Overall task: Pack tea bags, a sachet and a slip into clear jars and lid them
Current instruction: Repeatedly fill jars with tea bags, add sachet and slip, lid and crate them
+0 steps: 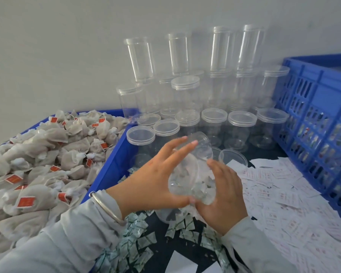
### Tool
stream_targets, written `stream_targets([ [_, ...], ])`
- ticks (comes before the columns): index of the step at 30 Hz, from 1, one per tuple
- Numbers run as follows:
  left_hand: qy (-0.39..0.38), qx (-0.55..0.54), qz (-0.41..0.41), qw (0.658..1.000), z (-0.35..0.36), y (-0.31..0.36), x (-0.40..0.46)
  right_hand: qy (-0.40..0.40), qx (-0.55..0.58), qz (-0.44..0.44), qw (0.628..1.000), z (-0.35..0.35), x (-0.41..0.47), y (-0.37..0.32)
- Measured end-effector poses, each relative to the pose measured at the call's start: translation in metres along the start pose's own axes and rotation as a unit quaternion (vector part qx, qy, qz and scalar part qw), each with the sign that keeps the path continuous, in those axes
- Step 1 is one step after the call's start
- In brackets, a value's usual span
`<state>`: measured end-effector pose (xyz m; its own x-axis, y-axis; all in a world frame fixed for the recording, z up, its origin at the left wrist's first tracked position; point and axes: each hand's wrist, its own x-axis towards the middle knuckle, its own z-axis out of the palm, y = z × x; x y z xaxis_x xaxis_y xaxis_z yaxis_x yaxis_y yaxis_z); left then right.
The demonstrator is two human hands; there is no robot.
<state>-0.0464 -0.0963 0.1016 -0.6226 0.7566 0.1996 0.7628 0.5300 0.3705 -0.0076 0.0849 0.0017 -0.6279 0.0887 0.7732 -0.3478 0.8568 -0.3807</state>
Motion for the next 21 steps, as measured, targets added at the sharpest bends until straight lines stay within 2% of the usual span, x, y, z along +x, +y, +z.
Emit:
stream_targets([
  [2, -0.043, 0.061, 0.017, 0.997, 0.002, -0.001, 0.001, -0.016, 0.009, 0.005, 1.0, 0.003, -0.002, 0.001],
  [4, -0.04, 0.067, -0.015, 0.997, 0.003, -0.005, 0.001, -0.023, 0.005, 0.0, 1.0, 0.005, -0.003, 0.001],
  [7, -0.019, -0.022, -0.101, 0.994, -0.001, -0.008, 0.002, -0.014, -0.017, -0.017, 1.0, 0.005, -0.002, 0.002],
  [12, -0.006, -0.128, -0.209, 0.97, -0.007, -0.009, 0.007, 0.023, -0.048, -0.039, 0.998, 0.004, 0.0, -0.001],
  [15, -0.004, -0.234, -0.261, 0.937, -0.007, -0.005, 0.008, 0.034, -0.073, -0.05, 0.995, 0.003, 0.001, -0.005],
  [17, -0.003, -0.301, -0.309, 0.902, -0.006, -0.003, 0.009, 0.037, -0.101, -0.062, 0.992, 0.003, 0.001, -0.006],
  [21, -0.029, -0.372, -0.367, 0.852, -0.007, -0.002, 0.01, 0.047, -0.133, -0.068, 0.988, 0.002, 0.0, -0.01],
])
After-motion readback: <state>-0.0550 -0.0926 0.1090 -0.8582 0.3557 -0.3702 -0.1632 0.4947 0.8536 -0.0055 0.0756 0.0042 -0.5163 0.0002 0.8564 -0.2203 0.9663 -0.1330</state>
